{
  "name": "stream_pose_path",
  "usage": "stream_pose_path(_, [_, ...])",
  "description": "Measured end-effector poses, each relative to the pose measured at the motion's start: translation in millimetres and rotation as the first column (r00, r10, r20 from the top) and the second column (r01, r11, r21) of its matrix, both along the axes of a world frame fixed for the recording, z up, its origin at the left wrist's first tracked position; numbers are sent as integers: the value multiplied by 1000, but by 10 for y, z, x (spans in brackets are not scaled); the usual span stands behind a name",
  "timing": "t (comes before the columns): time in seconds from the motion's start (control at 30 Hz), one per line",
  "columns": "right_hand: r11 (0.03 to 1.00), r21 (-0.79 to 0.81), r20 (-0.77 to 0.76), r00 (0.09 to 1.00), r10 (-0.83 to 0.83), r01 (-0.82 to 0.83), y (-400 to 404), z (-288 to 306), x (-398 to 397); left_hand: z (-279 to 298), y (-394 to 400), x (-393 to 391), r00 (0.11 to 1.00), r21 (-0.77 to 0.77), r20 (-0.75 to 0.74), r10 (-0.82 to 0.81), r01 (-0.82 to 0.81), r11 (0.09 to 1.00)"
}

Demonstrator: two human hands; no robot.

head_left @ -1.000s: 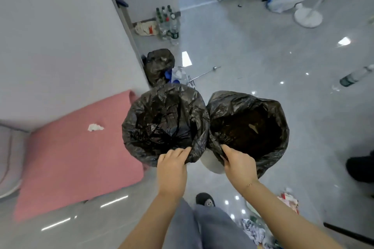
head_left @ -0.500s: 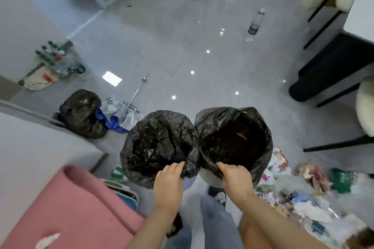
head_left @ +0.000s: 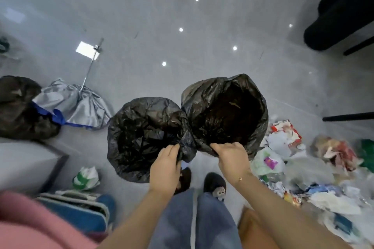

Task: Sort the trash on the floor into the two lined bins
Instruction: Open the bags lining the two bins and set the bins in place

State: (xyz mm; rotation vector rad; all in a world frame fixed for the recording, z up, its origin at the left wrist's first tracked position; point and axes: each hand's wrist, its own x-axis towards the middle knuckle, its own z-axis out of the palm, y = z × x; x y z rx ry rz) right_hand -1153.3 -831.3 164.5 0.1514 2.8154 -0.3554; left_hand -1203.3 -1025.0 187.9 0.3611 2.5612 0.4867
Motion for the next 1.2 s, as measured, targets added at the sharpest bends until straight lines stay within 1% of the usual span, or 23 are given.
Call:
stream_pose_path(0.07, [1000,-9,14,1000,-5,5,101,-445,26,-440,38,-73,999,19,7,-54,54,998])
stream_pose_path(0.13, [999,-29,27,999,-18,19,187,-879,63,-923,49,-149,991,55,-23,-128,129,990])
stream_pose_path(0.2, [999,-40,-28,999,-18,17,258,-1279,120,-1394,43,-170,982,65,-66,-176,181,981])
stream_pose_path(0.3, [999,-30,-75,997,28,-30,282,-1675,223,-1820,10,-136,980,66,-44,-195,198,978])
stream_pose_path(0.37, [997,-20,-61,996,72,-74,241,-1922,299,-2055,-37,-122,981,53,-17,-192,192,980])
stream_pose_path(0.43, [996,5,-2,996,88,-88,203,-2071,357,-2211,-117,-118,979,23,7,-206,205,978])
stream_pose_path(0.47, [998,15,35,997,64,-65,206,-2111,365,-2252,-147,-115,974,6,28,-223,223,975])
stream_pose_path(0.6, [989,1,207,968,-144,147,248,-2167,396,-2253,-157,-108,932,-100,144,-333,348,932])
stream_pose_path(0.63, [980,-12,222,956,-191,199,228,-2146,411,-2236,-150,-112,922,-135,159,-352,374,918])
stream_pose_path(0.73, [960,-69,218,943,-251,271,103,-2028,451,-2220,-128,-134,906,-217,208,-368,410,886])
stream_pose_path(0.8, [934,-96,145,934,-328,343,7,-1899,529,-2213,-159,-136,897,-252,238,-373,428,868])
stream_pose_path(0.87, [862,-173,33,878,-478,476,-94,-1767,651,-2178,-225,-130,884,-287,256,-392,456,842])
stream_pose_path(0.9, [804,-245,12,831,-556,542,-150,-1718,714,-2182,-279,-132,879,-304,262,-399,468,830])
stream_pose_path(0.97, [695,-363,38,755,-655,621,-312,-1604,897,-2145,-393,-78,871,-336,268,-411,484,808])
stream_pose_path(1.07, [567,-446,137,679,-721,692,-590,-1539,1205,-2086,-538,98,838,-372,285,-466,545,752])
stream_pose_path(1.1, [500,-486,189,645,-741,717,-674,-1517,1296,-2084,-580,168,824,-379,286,-490,567,732])
stream_pose_path(1.17, [288,-564,327,529,-783,774,-822,-1414,1501,-2029,-648,367,807,-406,257,-532,589,698])
stream_pose_path(1.2, [189,-578,392,473,-789,794,-864,-1378,1577,-2012,-670,434,803,-423,231,-549,591,687])
